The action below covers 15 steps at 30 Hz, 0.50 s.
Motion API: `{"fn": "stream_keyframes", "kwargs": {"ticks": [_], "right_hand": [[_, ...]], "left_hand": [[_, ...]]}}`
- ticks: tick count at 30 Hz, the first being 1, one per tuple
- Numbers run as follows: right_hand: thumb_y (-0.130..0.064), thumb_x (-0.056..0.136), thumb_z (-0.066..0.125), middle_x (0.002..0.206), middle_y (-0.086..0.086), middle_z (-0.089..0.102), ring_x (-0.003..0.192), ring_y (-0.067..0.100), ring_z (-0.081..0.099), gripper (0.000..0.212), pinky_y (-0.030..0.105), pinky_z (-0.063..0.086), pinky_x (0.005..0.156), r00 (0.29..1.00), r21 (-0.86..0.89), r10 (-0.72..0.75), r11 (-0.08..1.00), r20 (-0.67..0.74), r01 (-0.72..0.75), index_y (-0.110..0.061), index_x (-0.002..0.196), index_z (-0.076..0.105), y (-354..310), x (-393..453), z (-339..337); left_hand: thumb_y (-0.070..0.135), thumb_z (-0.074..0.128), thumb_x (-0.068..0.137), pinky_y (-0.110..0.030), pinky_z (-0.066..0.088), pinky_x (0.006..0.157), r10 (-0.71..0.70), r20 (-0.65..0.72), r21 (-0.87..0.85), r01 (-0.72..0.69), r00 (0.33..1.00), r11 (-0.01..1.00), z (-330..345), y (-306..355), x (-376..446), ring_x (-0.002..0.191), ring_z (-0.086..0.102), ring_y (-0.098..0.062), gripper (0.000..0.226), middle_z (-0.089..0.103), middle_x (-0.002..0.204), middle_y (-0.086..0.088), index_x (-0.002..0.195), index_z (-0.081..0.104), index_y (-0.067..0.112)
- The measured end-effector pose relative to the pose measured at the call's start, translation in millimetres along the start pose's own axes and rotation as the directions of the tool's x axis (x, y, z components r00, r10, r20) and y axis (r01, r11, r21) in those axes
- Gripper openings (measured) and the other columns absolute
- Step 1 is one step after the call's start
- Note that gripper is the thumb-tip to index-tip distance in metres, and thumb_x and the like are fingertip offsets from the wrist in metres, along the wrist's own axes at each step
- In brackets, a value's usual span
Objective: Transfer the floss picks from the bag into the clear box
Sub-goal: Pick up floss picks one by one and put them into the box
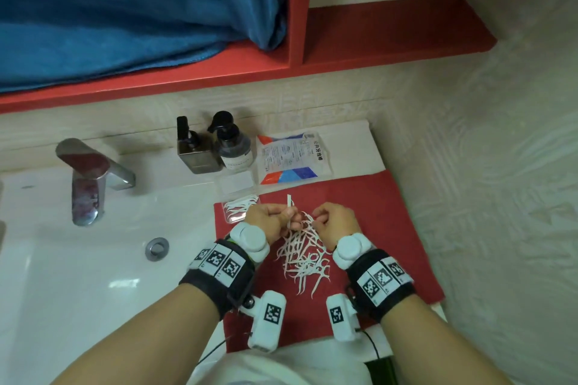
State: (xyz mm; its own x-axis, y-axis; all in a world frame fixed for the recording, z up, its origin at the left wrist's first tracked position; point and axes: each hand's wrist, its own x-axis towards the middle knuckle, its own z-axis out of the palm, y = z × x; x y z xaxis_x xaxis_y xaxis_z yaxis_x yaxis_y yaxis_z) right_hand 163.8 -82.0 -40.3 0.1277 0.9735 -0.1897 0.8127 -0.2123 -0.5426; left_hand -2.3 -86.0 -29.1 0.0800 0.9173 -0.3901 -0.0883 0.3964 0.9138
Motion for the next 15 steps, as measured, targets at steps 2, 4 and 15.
{"fn": "stream_keyframes", "kwargs": {"ticks": [2,4,15], "right_hand": [[-0.009,0.082,0.063,0.074,-0.009,0.069,0.066,0.008,0.062,0.017,0.022,0.053,0.07,1.0,0.015,0.001,1.0,-0.016,-0.001,-0.024,0.088,0.07,0,-1,-1],[-0.009,0.083,0.059,0.082,-0.005,0.073,0.071,0.011,0.063,0.019,0.018,0.048,0.068,1.0,0.023,0.003,1.0,0.001,-0.003,-0.021,0.092,0.071,-4,-1,-2],[-0.015,0.093,0.054,0.103,0.002,0.07,0.082,0.014,0.06,0.016,0.022,0.043,0.069,0.996,-0.017,0.017,1.0,0.083,-0.015,-0.017,0.1,0.068,-1,1,9]], "left_hand": [[0.006,0.061,0.091,-0.016,0.05,0.05,-0.004,-0.006,-0.001,0.004,1.0,1.0,1,0,0,0.059,0.068,-0.008,0.012,0.072,0.078,-0.01,0.093,0.07,-0.001],[0.007,0.062,0.09,-0.018,0.052,0.053,-0.007,-0.016,-0.009,0.006,1.0,1.0,1,0,0,0.061,0.069,-0.01,0.011,0.073,0.079,-0.009,0.091,0.071,0.001],[0.01,0.06,0.092,-0.022,0.05,0.056,-0.024,-0.024,0.03,0.024,0.999,0.999,-1,-8,3,0.064,0.07,-0.01,0.012,0.074,0.078,-0.005,0.09,0.071,0.007]]}}
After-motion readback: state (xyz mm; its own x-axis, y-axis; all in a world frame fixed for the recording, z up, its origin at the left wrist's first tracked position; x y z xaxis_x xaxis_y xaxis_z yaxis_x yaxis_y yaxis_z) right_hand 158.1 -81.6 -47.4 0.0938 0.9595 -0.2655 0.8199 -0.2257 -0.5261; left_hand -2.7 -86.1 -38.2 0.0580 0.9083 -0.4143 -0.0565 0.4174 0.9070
